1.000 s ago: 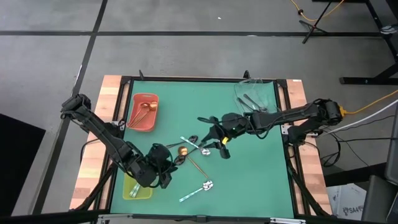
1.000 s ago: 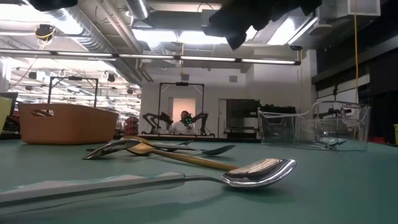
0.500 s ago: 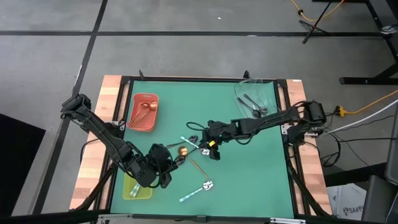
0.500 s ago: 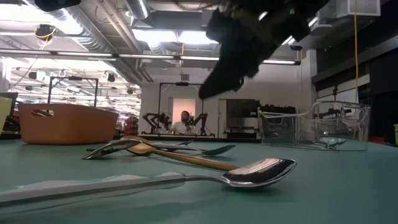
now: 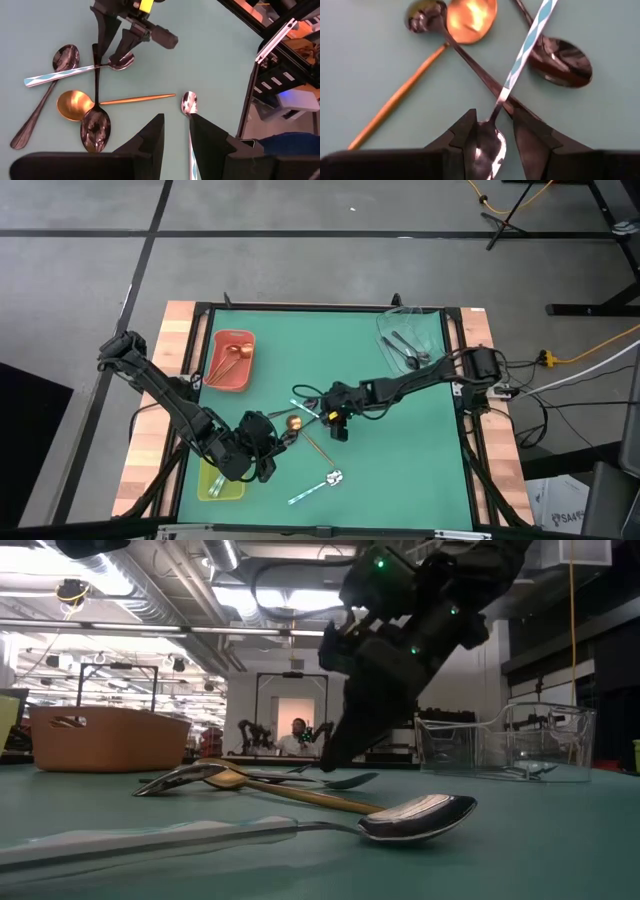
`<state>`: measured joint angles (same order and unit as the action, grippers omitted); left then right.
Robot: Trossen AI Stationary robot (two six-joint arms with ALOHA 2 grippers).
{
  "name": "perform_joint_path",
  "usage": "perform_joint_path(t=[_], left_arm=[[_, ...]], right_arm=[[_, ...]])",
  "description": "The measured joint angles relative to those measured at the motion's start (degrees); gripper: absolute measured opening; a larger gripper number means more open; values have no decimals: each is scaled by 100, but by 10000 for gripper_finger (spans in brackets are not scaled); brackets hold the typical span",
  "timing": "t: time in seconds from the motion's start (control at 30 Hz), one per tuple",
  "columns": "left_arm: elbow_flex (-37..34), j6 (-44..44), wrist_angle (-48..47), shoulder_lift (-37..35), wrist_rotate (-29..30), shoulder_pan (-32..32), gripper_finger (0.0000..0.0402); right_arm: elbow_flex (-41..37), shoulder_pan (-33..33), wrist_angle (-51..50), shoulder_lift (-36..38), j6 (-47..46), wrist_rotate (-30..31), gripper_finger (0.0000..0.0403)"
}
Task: Sort silverware by color (type)
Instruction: Put the blue patterned spoon into the yellow bin
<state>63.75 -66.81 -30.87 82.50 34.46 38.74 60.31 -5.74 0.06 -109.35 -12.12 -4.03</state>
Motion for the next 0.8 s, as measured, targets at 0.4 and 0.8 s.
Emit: perform_joint_path(t=[0.4, 0.8], left_arm=[[0, 0, -11, 0, 0, 0, 86], [0, 0, -11, 0, 0, 0, 86]], right_arm=[[0, -73, 269, -51, -9, -72, 115], [0, -188, 265, -51, -7, 60, 115]])
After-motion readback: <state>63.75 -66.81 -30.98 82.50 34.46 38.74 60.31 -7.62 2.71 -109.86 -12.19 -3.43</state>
